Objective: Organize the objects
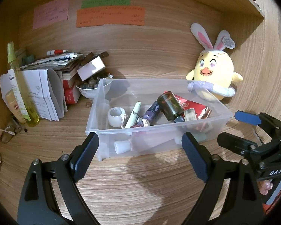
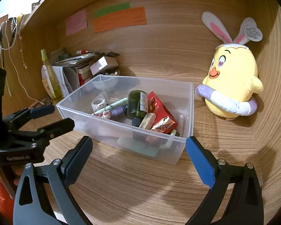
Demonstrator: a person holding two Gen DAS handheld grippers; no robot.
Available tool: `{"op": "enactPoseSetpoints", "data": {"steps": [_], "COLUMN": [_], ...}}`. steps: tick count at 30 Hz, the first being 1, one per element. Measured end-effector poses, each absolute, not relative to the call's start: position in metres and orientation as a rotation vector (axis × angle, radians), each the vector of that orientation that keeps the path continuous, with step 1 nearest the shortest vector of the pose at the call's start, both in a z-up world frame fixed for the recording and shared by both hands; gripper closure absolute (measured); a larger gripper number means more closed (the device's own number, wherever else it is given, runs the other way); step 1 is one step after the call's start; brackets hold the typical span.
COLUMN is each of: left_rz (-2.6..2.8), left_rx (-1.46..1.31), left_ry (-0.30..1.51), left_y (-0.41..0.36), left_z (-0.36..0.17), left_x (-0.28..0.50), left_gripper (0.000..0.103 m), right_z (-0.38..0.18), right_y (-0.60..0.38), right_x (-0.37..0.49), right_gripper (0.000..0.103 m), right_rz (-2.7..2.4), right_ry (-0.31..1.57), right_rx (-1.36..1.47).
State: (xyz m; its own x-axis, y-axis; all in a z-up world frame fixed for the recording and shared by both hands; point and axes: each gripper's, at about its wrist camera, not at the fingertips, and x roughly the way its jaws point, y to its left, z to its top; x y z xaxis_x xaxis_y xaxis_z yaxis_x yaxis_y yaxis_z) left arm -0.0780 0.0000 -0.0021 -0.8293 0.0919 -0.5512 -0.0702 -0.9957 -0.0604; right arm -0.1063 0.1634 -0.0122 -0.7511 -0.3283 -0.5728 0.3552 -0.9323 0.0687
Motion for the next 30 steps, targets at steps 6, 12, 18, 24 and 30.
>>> {"op": "enactPoseSetpoints", "data": {"steps": [6,12,18,24,30], "left_rz": [2.928,2.920,2.921,2.919,2.917], "left_rx": [-0.880,-0.890,-0.883,-0.883,-0.887], "left_ry": [-0.051,-0.055,-0.049,-0.051,-0.053], "left_y": [0.0003,-0.0001,0.0006,0.0009,0.0003], "left_z": [-0.0022,-0.0027,-0.0023,-0.0025,-0.0034], "left_x": [-0.0771,-0.0767,-0.0759,-0.0762,-0.0767], "left_gripper": [0.008,0.008,0.008,0.008,0.007], "right_z": [-0.0126,-0.0123,-0.0127,-0.0127,-0.0124], "right_y": [0.1603,0.1611,0.1608,0.1603,0.1605], "right_x": [-0.1056,-0.1051,-0.1058,-0.1050,-0.1052], "right_gripper": [0.004,0.004,0.004,0.004,0.004], "right_rz": [-2.645,-2.648,-2.649,-2.650,-2.649], "right_ry": [0.085,0.083,0.088,0.091,0.091], "right_rx": [0.833,0.826,0.827,0.822,0.821]}}
